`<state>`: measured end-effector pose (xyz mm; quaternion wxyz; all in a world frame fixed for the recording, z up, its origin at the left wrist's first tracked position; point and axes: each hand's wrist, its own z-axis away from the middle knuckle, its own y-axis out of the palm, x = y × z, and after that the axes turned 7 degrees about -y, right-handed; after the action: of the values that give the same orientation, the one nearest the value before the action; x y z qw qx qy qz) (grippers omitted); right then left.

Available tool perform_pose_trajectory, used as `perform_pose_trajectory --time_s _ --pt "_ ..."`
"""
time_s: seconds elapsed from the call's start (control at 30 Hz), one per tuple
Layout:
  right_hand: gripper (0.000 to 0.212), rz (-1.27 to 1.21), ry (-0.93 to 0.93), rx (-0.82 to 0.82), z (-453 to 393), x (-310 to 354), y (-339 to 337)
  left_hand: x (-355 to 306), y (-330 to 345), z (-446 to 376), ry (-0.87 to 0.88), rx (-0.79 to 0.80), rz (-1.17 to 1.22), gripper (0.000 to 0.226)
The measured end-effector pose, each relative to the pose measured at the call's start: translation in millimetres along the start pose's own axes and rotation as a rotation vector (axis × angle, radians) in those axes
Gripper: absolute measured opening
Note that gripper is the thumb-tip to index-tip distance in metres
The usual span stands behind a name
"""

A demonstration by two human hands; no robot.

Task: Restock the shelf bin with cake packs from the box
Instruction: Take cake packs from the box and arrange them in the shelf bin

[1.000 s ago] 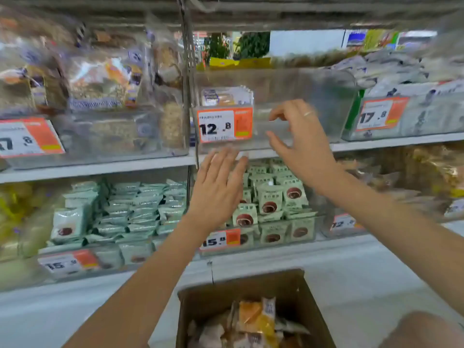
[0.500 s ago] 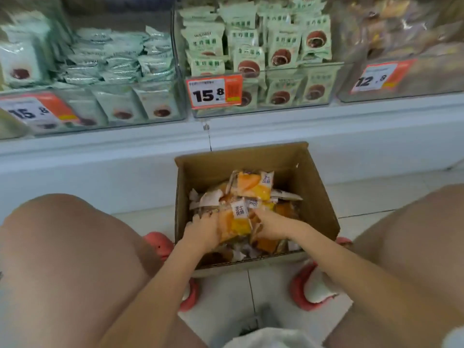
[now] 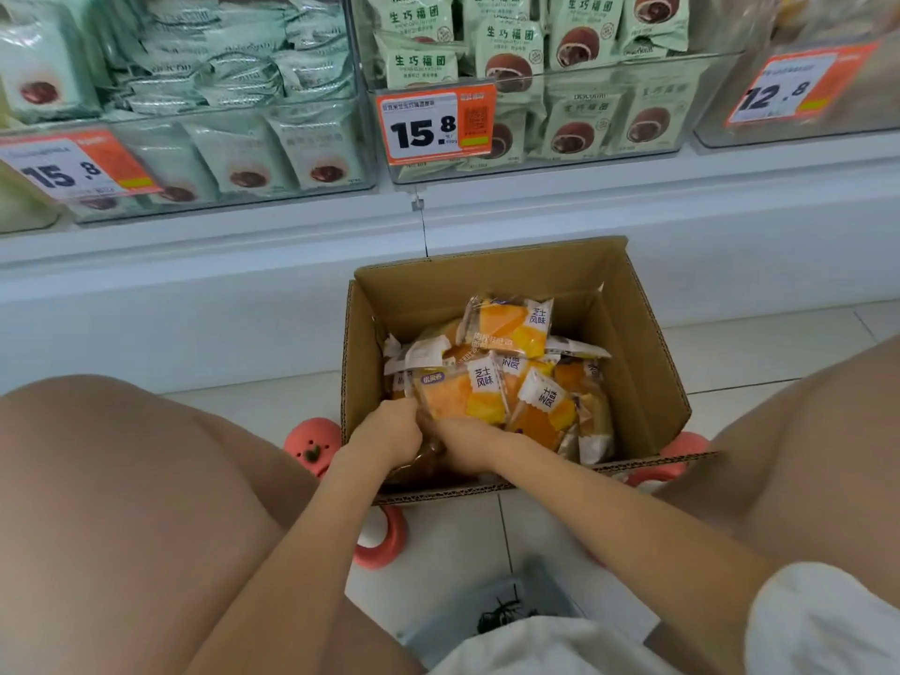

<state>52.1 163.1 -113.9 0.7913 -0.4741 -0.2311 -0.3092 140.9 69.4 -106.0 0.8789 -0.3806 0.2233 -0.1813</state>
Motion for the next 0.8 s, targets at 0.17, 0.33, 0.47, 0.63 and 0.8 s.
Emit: perform_pose_trajectory --time_s 0.17,0.33,0.47,0.63,0.8 --pt "0.031 -0.598 0.082 -0.352 44 -16 -41 -18 -25 9 -0.002 -0.359 0.509 0.032" --pt "0.035 -1.348 0.072 -0.567 72 -21 -78 -33 -39 23 -0.128 -0.204 1.163 0.047" --pt "0.036 -1.554 0.033 -0.577 74 -19 -80 -37 -41 33 -0.052 0.312 1.372 0.042" --pt "0.047 -1.515 0.089 -0.571 68 -17 -84 -36 -42 36 0.043 0.212 1.434 0.026" --pt "0.042 -1.209 0.112 -0.636 70 -19 -107 -38 -49 41 0.113 0.14 1.325 0.021"
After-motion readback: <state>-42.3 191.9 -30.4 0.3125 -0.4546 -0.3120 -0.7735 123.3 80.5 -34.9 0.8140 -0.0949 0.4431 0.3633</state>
